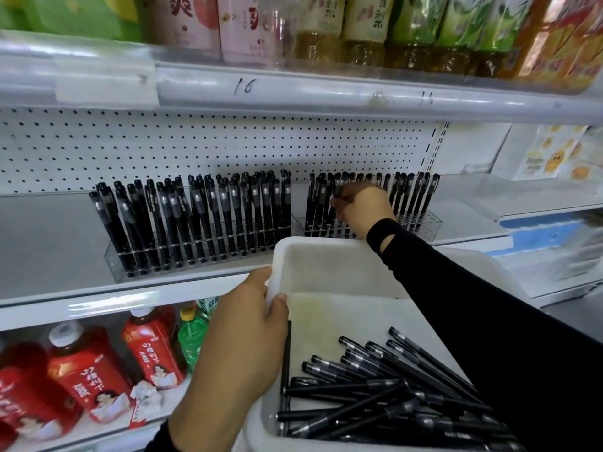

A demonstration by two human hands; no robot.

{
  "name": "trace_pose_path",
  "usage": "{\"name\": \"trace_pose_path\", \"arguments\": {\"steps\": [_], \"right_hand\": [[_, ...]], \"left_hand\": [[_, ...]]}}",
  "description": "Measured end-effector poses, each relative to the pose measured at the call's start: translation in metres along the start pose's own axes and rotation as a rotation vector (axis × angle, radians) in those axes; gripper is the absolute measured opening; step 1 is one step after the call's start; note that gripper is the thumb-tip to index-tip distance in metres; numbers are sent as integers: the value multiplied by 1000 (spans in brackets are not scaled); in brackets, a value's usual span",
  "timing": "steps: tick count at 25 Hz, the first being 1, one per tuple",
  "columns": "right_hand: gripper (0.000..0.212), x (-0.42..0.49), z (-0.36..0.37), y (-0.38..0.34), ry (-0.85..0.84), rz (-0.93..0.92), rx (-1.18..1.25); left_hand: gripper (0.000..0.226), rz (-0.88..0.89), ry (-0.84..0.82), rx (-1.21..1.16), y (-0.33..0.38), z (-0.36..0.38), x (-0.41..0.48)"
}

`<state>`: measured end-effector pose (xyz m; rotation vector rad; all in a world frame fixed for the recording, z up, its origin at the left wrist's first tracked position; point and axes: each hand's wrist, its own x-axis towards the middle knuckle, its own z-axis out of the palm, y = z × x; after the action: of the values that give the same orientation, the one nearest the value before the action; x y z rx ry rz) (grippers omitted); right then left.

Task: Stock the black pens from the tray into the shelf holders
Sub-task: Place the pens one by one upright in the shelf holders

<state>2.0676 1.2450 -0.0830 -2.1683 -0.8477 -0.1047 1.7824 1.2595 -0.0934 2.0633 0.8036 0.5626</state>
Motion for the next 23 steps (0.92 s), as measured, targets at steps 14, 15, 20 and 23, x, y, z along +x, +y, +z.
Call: {"name": "trace_pose_path", "arguments": {"steps": [14, 15, 20, 23], "right_hand": [[33, 7, 2, -23, -192, 69, -469], [33, 6, 2, -22, -186, 76, -466], [24, -21, -24, -24, -84, 14, -305], [26, -68, -63, -41, -67, -153, -344]], "left_hand": [[31, 15, 6, -1, 0, -2, -3], [30, 12, 7, 3, 0, -2, -3], [31, 14, 8, 4, -3, -3, -3], [31, 9, 17, 3, -4, -4, -1]]}}
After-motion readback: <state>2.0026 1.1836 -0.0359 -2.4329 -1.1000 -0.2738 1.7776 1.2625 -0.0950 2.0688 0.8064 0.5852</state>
